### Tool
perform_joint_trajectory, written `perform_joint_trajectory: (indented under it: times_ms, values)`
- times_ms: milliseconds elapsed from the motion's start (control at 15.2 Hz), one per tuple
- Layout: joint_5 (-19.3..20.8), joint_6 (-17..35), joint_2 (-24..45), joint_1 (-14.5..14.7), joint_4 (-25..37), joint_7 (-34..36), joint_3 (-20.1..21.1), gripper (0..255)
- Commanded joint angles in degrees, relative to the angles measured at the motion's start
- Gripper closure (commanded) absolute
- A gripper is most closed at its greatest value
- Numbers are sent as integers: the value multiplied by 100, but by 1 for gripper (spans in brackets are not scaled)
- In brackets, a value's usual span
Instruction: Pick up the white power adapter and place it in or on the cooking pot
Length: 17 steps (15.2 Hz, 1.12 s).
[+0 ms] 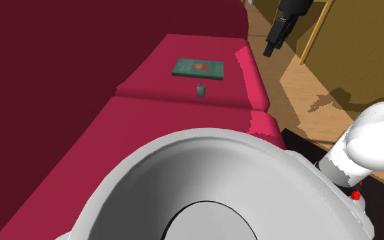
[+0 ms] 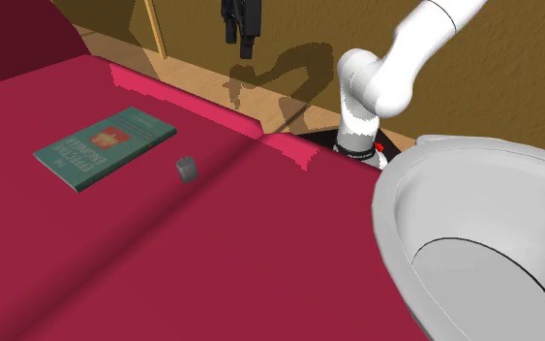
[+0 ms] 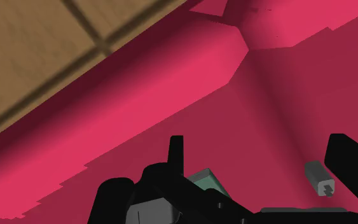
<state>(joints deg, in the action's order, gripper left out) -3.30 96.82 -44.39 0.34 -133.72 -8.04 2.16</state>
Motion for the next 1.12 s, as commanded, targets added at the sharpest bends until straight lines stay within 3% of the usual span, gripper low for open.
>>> perform_joint_trajectory:
  times_ms: [0,1056]
  values:
    - [0,0,0,0,0,0,0,0]
    - [-303,1965,2380,773,621,-91,1066,0]
